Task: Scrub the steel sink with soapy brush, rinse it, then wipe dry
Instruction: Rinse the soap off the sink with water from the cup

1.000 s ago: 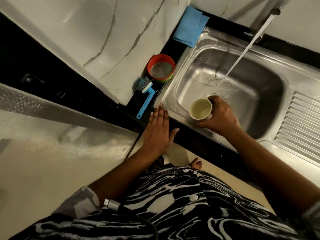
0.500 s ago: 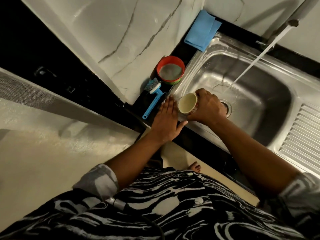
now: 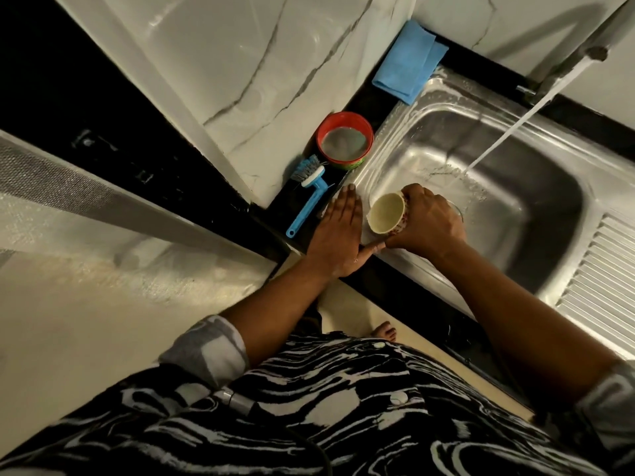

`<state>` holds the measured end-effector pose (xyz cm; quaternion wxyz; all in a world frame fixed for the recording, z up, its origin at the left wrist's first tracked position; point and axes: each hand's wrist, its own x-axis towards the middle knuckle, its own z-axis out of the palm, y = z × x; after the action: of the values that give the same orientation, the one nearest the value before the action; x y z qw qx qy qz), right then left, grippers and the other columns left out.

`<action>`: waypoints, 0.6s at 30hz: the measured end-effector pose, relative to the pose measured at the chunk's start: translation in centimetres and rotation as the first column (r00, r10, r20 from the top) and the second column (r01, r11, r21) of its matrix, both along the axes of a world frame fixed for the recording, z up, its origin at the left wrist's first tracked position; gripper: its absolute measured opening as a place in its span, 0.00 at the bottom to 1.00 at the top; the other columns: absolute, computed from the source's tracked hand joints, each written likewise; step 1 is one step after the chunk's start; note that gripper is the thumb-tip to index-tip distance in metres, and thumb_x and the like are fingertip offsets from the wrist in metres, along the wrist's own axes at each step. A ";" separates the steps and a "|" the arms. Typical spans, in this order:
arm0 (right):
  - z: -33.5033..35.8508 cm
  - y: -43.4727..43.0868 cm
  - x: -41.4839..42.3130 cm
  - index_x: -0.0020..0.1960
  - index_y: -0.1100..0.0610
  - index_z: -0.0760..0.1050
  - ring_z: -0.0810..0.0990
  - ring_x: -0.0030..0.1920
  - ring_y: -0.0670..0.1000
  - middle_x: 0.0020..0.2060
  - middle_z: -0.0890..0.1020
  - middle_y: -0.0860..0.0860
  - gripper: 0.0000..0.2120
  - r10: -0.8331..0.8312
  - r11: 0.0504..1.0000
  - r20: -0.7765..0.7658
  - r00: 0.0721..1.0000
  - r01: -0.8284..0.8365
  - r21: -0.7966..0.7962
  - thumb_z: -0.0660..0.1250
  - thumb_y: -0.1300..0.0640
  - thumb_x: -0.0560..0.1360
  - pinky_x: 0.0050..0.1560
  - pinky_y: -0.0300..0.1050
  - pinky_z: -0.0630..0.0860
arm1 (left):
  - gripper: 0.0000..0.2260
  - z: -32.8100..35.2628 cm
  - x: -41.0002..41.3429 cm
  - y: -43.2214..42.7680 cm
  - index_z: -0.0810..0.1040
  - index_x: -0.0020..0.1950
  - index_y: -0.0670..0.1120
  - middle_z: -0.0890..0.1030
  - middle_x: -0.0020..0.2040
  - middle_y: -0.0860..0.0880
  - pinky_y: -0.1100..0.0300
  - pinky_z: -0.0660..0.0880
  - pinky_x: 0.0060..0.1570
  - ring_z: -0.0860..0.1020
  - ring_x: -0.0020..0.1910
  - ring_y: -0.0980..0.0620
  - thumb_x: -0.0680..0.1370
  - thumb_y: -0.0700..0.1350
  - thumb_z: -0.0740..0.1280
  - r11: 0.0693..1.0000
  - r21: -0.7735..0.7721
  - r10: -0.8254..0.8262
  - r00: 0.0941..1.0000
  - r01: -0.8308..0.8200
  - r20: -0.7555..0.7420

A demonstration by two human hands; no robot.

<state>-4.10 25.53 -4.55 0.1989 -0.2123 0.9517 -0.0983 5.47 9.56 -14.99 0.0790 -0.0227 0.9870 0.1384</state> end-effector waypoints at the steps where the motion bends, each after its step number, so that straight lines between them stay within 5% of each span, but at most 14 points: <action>1: 0.0 0.0 0.0 0.68 0.54 0.69 0.79 0.59 0.59 0.59 0.80 0.53 0.50 -0.005 1.000 0.003 1.000 0.005 -0.008 0.81 0.33 0.53 0.54 0.54 0.78 | 0.50 0.2 -0.3 -0.2 0.51 0.84 0.33 0.49 0.85 0.34 0.43 0.51 0.83 0.47 0.86 0.39 0.79 0.73 0.49 1.000 -0.002 -0.019 1.000 0.018 -0.015; 5: 0.0 1.1 -0.3 0.68 0.53 0.69 0.79 0.58 0.59 0.58 0.80 0.53 0.48 -0.052 0.997 0.023 0.998 0.054 -0.057 0.82 0.37 0.55 0.54 0.54 0.78 | 0.47 0.9 1.6 -0.4 0.49 0.86 0.36 0.48 0.86 0.37 0.47 0.45 0.84 0.45 0.86 0.42 0.82 0.72 0.51 0.999 -0.036 -0.005 0.997 0.002 -0.074; 10: -0.1 4.4 -0.3 0.69 0.52 0.69 0.78 0.59 0.59 0.59 0.80 0.54 0.46 -0.091 0.986 0.074 0.993 0.100 -0.130 0.83 0.43 0.56 0.58 0.54 0.76 | 0.48 0.7 6.2 0.2 0.46 0.86 0.37 0.46 0.86 0.37 0.43 0.47 0.84 0.43 0.86 0.42 0.82 0.73 0.47 0.998 -0.056 -0.028 0.998 0.031 0.056; 18: -0.1 6.0 0.8 0.69 0.51 0.68 0.74 0.65 0.59 0.63 0.77 0.54 0.46 0.034 0.999 0.019 0.999 -0.035 0.037 0.82 0.41 0.57 0.55 0.53 0.75 | 0.49 0.6 3.1 1.1 0.46 0.85 0.36 0.44 0.86 0.36 0.43 0.47 0.84 0.43 0.86 0.40 0.80 0.75 0.39 0.995 -0.098 -0.017 0.996 0.026 0.090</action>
<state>-3.31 31.52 -4.66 0.2130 -0.2241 0.9477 -0.0790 8.53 10.69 -14.38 0.1232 -0.0220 0.9883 0.0873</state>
